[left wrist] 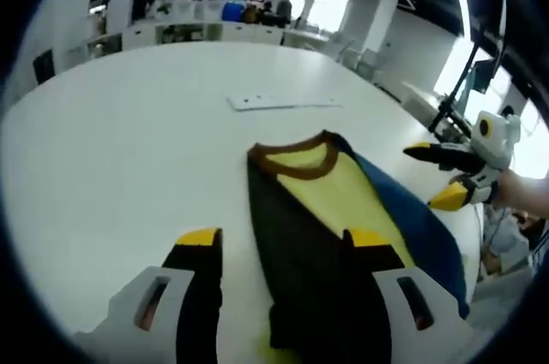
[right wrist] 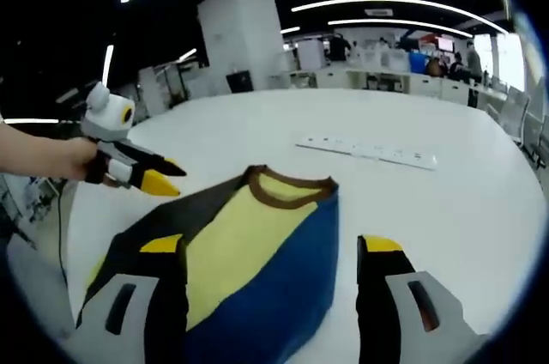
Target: Fold the garment on the visible template until the final outline fits inside the template.
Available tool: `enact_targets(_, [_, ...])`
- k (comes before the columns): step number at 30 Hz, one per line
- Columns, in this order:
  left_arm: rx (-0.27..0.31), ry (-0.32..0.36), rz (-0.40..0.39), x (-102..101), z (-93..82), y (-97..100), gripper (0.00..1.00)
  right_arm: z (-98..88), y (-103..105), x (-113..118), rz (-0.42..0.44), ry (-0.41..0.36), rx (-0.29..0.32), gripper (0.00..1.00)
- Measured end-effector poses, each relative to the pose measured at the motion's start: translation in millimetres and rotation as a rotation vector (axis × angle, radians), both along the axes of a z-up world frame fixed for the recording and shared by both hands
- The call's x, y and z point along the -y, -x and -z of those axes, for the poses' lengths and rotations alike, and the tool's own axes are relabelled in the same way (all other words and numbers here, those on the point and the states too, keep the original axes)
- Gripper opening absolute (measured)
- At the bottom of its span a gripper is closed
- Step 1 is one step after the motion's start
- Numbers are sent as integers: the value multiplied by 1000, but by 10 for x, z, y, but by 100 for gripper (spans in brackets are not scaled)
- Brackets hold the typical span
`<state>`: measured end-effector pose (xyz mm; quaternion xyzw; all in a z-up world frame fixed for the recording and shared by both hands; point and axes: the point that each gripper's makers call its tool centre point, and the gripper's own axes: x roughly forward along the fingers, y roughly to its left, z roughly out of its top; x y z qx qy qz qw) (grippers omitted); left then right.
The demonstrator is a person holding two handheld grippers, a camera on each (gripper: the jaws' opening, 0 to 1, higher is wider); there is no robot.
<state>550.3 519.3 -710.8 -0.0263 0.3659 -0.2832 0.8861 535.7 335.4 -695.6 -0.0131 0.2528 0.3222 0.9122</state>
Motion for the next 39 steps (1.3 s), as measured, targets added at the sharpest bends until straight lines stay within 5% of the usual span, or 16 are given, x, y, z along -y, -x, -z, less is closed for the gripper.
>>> enact_targets(18, [22,71,-13,-23,-299,453,65,-186,457,30,-29,-27,-16,100])
enact_targets(39, [90,91,-16,-155,-598,1047,84,-347,970,121,-2,-51,-18,99])
